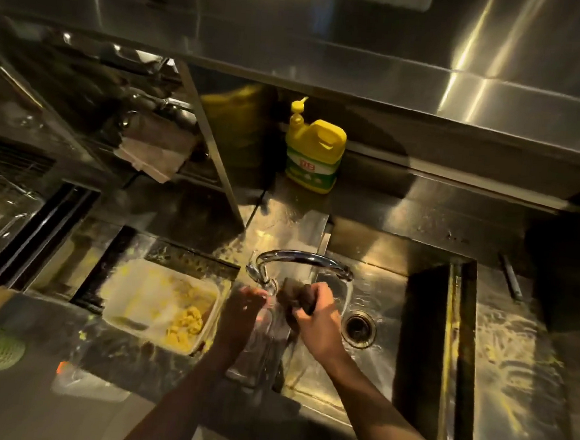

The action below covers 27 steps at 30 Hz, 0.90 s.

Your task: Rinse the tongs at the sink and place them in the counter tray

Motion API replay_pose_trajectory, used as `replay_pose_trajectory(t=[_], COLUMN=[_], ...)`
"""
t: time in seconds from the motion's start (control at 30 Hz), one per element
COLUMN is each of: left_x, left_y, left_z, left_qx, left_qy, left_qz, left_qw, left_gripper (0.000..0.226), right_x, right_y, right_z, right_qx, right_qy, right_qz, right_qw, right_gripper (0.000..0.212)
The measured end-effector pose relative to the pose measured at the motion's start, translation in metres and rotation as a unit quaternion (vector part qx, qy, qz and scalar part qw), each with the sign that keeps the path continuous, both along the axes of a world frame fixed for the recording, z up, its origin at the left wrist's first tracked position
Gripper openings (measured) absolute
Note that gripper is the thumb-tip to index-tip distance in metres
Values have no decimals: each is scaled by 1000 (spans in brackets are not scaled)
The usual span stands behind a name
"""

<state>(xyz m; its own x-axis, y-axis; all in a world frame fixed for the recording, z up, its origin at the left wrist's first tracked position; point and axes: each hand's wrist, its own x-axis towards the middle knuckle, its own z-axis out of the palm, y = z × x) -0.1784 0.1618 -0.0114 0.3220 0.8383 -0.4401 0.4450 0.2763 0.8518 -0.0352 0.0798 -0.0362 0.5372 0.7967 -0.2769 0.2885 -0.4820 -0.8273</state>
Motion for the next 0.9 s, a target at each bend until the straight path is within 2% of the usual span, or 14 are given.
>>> replay_pose_trajectory(t=[0.07, 0.13, 0.17, 0.23, 0.33, 0.37, 0.43, 0.47, 0.53, 0.67, 0.7, 0.8, 0.9], left_x=[-11, -15, -14, -5, 4, 6, 8, 8, 6, 7, 8, 7, 3], left_y=[18, 35, 43, 50, 64, 67, 70, 72, 75, 80, 80, 77, 74], left_z=[-10, -21, -22, -18, -22, -25, -27, -29, -33, -35, -34, -29, -27], left_qx=[61, 124, 148, 195, 250, 247, 211, 197, 187, 169, 174, 180, 175], left_qy=[2, 33, 67, 108, 87, 79, 70, 70, 72, 55, 50, 54, 73], left_qz=[62, 84, 71, 29, -38, -55, -74, -84, -113, -136, -138, -141, -130], left_qw=[996, 988, 984, 974, 964, 964, 972, 974, 973, 975, 974, 972, 973], left_gripper=[13, 14, 17, 35, 54, 57, 62, 63, 63, 55, 53, 50, 44], right_x=[-1, 3, 3, 4, 8, 11, 17, 18, 20, 12, 8, -3, -3], right_y=[23, 47, 60, 77, 105, 112, 125, 132, 142, 134, 128, 117, 117], right_z=[-4, -7, -6, 1, -2, -9, -19, -22, -20, -23, -30, -34, -21], right_qx=[19, -13, -12, 38, 103, 84, -31, -94, -160, -155, -150, -212, -179], right_qy=[35, -26, -51, -27, -11, -52, -124, -151, -178, -269, -272, -266, -303], right_qz=[-54, -68, -72, -84, -81, -61, 6, 30, 48, 56, 74, 129, 129], right_qw=[998, 997, 996, 995, 991, 993, 992, 984, 970, 949, 948, 932, 927], right_gripper=[31, 38, 40, 40, 48, 52, 54, 51, 44, 33, 33, 45, 35])
